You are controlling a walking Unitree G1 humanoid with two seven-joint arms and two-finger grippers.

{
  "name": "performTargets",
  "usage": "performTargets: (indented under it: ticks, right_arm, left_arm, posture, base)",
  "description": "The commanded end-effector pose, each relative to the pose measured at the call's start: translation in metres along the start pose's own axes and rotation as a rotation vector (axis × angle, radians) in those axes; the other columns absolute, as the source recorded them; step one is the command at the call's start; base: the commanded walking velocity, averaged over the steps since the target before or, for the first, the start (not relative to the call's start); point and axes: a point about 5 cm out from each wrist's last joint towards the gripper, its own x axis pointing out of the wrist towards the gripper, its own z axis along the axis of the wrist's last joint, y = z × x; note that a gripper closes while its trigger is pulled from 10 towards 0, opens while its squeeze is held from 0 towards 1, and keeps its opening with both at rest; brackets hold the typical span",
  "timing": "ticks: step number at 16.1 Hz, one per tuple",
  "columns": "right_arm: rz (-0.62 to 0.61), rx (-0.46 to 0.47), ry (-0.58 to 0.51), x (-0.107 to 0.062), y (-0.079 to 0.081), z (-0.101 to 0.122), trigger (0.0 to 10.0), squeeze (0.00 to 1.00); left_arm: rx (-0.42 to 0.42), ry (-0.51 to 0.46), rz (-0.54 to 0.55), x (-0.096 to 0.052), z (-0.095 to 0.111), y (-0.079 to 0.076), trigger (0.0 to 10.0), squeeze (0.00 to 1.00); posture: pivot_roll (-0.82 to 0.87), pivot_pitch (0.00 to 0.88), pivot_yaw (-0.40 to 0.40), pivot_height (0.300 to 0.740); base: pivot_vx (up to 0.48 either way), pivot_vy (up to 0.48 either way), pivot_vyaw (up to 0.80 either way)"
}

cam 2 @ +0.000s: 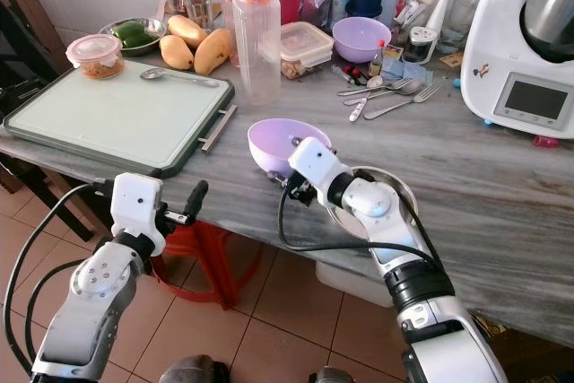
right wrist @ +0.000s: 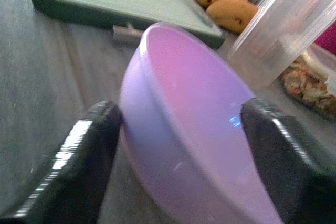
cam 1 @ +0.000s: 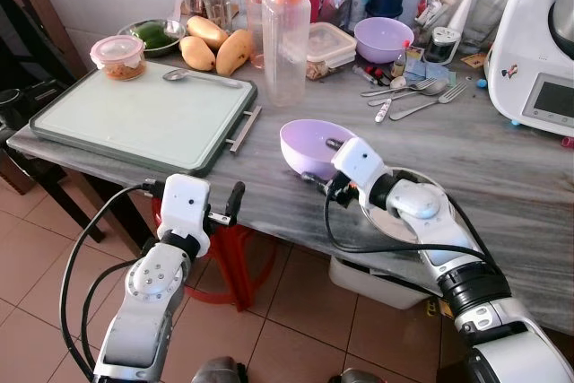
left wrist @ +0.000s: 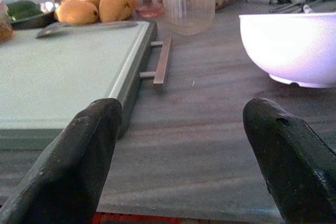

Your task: Setting the table

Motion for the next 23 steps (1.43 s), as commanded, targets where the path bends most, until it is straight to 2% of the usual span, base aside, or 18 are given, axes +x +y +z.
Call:
performTargets:
  ticks: [1,4,5,8,10,14,15,16,17,20,21,22,23]
  right_arm:
    - [-0.005,-0.009,-0.036,0.000,-0.006,0.011,10.0,1.00]
    - [0.013,0.012,-0.043,-0.004,-0.002,0.010,10.0,1.00]
    - [0.017,0.067,-0.062,-0.007,0.002,0.011,10.0,1.00]
    - [0.021,0.115,-0.070,-0.012,0.009,0.009,10.0,1.00]
    - [-0.022,0.134,-0.098,-0.017,0.010,0.012,10.0,1.00]
    - [-0.221,0.095,-0.165,-0.026,-0.004,0.027,10.0,1.00]
    - [-0.314,0.079,-0.176,-0.031,-0.010,0.030,10.0,1.00]
    - [-0.472,0.053,-0.172,-0.041,-0.019,0.033,10.0,1.00]
    - [-0.563,0.071,-0.154,-0.047,-0.021,0.032,10.0,1.00]
    - [-0.710,0.089,-0.130,-0.063,-0.014,0.028,10.0,1.00]
    - [-0.741,0.134,-0.132,-0.068,-0.010,0.025,10.0,1.00]
    - [-0.815,0.164,-0.087,-0.076,-0.007,0.019,10.0,1.00]
    - [-0.830,0.175,-0.068,-0.078,-0.006,0.017,10.0,1.00]
  left_arm:
    - [0.009,0.006,0.004,0.002,0.000,0.000,10.0,0.00]
    - [0.013,0.009,0.007,0.004,-0.002,0.000,10.0,0.00]
    - [0.017,0.017,0.005,0.003,-0.004,0.000,10.0,0.00]
    - [0.018,0.017,0.005,0.002,-0.004,0.001,10.0,0.00]
    - [0.007,-0.026,-0.016,0.000,0.000,0.002,10.0,0.00]
    - [-0.052,-0.076,-0.110,-0.010,0.004,0.004,10.0,0.00]
    - [-0.075,-0.081,-0.169,-0.015,0.004,0.002,10.0,0.00]
    - [-0.085,-0.074,-0.244,-0.018,0.002,-0.002,10.0,0.00]
    - [-0.070,-0.070,-0.275,-0.019,0.001,-0.004,10.0,0.00]
    - [-0.071,-0.074,-0.277,-0.017,0.002,-0.004,10.0,0.00]
    - [-0.075,-0.074,-0.281,-0.018,0.002,-0.004,10.0,0.00]
    - [-0.091,-0.080,-0.297,-0.019,0.003,-0.006,10.0,0.00]
    - [-0.093,-0.080,-0.301,-0.019,0.003,-0.007,10.0,0.00]
  posture:
    - [0.06,0.003,0.017,0.740]
    - [0.05,0.000,0.016,0.740]
    - [0.05,0.000,0.015,0.740]
    - [0.05,0.000,0.011,0.740]
    - [0.04,0.000,0.009,0.740]
    - [0.03,0.000,0.007,0.740]
    - [0.03,0.000,0.006,0.740]
    - [0.03,0.000,0.005,0.740]
    - [0.02,0.000,0.004,0.740]
    - [0.01,0.000,0.004,0.740]
    - [0.01,0.000,0.006,0.740]
    - [0.01,0.000,0.006,0.740]
    - [0.01,0.000,0.006,0.740]
  base:
    - [0.000,0.000,0.00]
    - [0.000,0.000,0.00]
    - [0.000,0.000,0.00]
    - [0.000,0.000,0.00]
    - [0.000,0.000,0.00]
    - [0.000,0.000,0.00]
    - [0.000,0.000,0.00]
    - [0.000,0.000,0.00]
    - [0.000,0.000,0.00]
    - [0.000,0.000,0.00]
    - [0.000,0.000,0.00]
    - [0.000,0.000,0.00]
    - [0.000,0.000,0.00]
